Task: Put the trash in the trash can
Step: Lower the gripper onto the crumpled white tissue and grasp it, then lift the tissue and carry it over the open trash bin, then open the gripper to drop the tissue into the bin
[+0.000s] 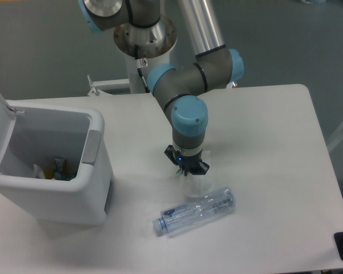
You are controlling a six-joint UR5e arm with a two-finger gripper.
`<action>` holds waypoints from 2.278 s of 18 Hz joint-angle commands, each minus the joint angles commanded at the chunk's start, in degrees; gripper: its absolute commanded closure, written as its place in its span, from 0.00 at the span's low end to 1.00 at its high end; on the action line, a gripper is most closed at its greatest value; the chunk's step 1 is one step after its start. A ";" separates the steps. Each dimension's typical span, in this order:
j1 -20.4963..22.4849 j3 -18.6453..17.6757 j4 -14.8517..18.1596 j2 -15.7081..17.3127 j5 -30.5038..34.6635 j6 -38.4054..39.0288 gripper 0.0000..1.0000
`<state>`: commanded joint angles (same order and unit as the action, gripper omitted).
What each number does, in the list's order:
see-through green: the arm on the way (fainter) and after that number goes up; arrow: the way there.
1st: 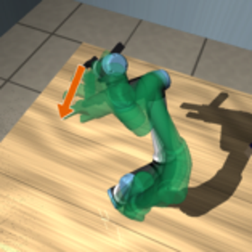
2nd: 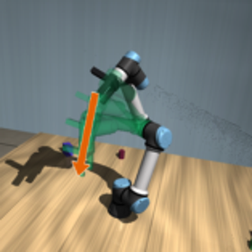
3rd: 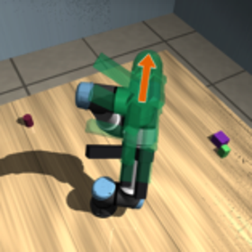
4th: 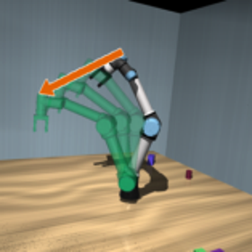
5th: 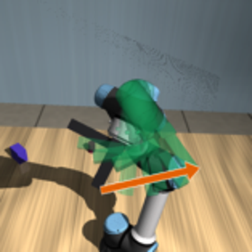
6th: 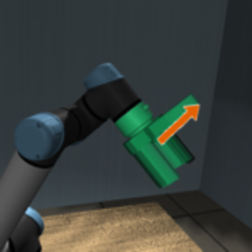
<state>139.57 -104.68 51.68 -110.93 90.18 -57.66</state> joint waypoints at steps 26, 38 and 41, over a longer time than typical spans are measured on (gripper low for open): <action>-2.45 14.43 -0.09 16.17 -43.24 28.82 1.00; -11.60 10.28 -2.01 19.26 -43.24 31.20 0.32; -11.78 10.37 -3.51 18.55 -43.24 30.67 0.00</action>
<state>127.79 -94.31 48.16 -92.37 46.93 -26.98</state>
